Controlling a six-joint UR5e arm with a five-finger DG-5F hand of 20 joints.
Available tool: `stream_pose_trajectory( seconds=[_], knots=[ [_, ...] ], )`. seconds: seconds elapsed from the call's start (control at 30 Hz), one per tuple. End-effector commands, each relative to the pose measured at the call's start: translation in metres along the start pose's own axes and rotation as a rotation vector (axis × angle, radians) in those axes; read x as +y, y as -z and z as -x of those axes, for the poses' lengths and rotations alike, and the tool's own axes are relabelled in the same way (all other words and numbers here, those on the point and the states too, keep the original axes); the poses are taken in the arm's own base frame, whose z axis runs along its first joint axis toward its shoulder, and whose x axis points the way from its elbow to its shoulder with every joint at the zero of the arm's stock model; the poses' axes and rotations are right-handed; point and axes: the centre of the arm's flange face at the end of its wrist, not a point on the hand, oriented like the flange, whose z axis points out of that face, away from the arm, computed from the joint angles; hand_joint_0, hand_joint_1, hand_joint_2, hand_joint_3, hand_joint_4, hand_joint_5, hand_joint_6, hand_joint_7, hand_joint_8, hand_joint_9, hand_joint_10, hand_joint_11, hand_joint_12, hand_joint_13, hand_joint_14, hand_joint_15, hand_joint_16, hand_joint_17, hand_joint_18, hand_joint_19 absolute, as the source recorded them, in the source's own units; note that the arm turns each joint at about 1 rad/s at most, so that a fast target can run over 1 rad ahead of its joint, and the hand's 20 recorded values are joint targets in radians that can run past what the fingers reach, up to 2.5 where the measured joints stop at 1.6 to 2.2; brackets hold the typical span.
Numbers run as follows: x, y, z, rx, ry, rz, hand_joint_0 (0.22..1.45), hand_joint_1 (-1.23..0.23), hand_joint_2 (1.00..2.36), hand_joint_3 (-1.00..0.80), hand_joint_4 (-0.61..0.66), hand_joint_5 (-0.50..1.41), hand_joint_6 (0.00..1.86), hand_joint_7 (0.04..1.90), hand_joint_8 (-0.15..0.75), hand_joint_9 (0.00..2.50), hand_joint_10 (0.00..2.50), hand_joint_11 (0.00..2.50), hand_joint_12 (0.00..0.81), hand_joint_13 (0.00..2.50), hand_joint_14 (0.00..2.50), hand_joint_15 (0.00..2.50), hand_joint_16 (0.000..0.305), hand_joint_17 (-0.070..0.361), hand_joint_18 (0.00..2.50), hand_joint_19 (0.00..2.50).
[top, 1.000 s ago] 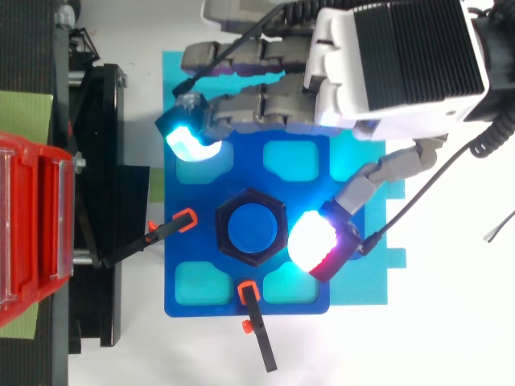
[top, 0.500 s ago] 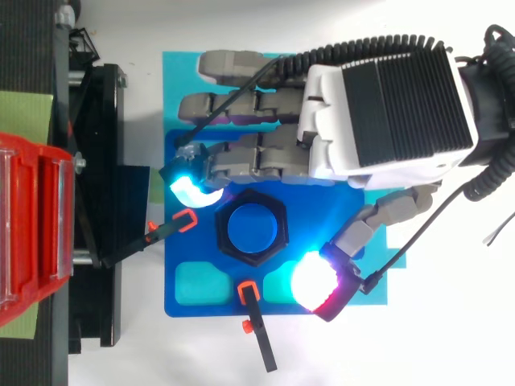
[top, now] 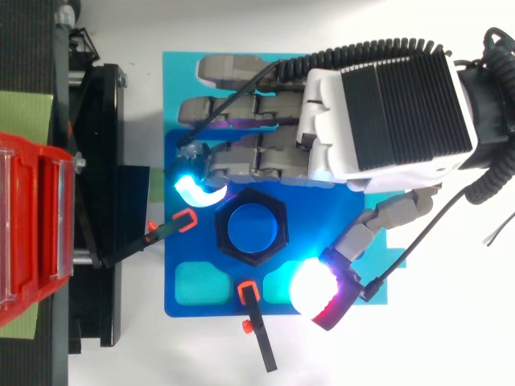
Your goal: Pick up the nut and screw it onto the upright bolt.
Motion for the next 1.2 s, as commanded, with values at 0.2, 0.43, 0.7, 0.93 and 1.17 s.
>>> stream_pose_trajectory(
  seconds=[0.2,0.43,0.7,0.93,1.17],
  knots=[
    [-0.002,0.001,0.000,0.000,0.000,-0.003,0.38,-0.44,1.00,-0.50,0.30,-0.09,0.50,1.21,0.331,0.57,0.00,0.00,0.401,0.29,0.00,0.00,0.052,0.116,0.00,0.00],
    [-0.004,0.001,0.002,-0.004,0.001,-0.003,0.38,-0.43,1.00,-0.50,0.27,-0.08,0.50,1.25,0.332,0.62,0.00,0.00,0.402,0.33,0.00,0.00,0.051,0.115,0.00,0.00],
    [-0.009,0.003,0.003,-0.006,0.000,-0.007,0.39,-0.40,1.00,-0.50,0.27,-0.04,0.50,1.32,0.336,0.71,0.00,0.00,0.393,0.38,0.00,0.00,0.049,0.110,0.00,0.00],
    [-0.014,0.005,0.004,-0.008,0.000,-0.014,0.40,-0.40,1.00,-0.50,0.28,-0.02,0.50,1.36,0.331,0.78,0.00,0.00,0.388,0.43,0.00,0.00,0.048,0.108,0.00,0.00],
    [-0.018,0.007,0.006,-0.010,0.000,-0.019,0.41,-0.39,1.00,-0.50,0.26,0.00,0.50,1.39,0.331,0.90,0.00,0.00,0.379,0.47,0.00,0.00,0.046,0.104,0.05,0.00]
  ],
)
